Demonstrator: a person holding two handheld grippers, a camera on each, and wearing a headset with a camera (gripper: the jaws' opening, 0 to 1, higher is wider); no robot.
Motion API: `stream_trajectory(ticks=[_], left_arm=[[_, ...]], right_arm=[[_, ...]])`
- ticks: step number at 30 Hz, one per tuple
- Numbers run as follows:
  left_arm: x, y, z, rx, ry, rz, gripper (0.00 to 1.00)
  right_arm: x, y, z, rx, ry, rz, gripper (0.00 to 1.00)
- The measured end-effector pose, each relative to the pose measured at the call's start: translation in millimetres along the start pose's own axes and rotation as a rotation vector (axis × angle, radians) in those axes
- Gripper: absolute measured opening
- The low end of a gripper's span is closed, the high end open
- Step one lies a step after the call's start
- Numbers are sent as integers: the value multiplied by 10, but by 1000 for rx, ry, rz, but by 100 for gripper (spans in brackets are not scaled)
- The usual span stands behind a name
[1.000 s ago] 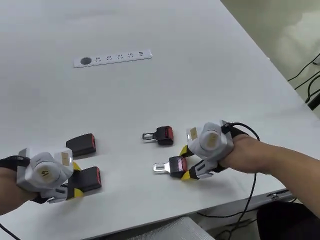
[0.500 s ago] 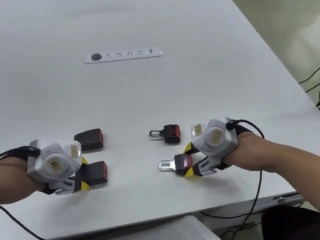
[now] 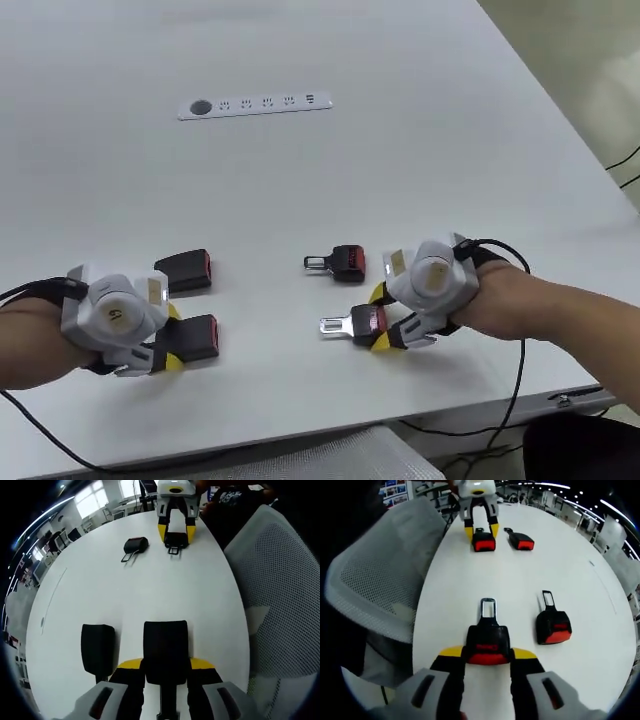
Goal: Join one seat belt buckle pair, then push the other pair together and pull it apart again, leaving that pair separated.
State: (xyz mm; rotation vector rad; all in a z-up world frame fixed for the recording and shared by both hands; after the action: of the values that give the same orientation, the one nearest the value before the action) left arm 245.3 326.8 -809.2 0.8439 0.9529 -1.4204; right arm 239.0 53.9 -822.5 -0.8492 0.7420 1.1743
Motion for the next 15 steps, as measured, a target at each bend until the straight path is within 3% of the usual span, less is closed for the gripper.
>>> stream_trajectory(ticks=[8, 15], left_arm=[[0, 1, -4, -5, -4, 3, 33], [1, 3, -4, -10, 2, 0, 33]], right_arm=[[13, -2, 38, 15, 32, 5, 35], [98, 22, 189, 14, 24, -16, 35]])
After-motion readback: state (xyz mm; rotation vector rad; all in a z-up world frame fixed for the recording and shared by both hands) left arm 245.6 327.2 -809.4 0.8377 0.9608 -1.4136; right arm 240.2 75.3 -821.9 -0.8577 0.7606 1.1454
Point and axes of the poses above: the centre of the closed fingertips' face, and the gripper's own axes: x roughly forward along the fingers, y roughly to its left, z roughly out of its top, the point moved 5 cm from there along -x, roughly backward along the fingers, and after that the axes turned 10 degrees about -z, right-handed, at the moved point
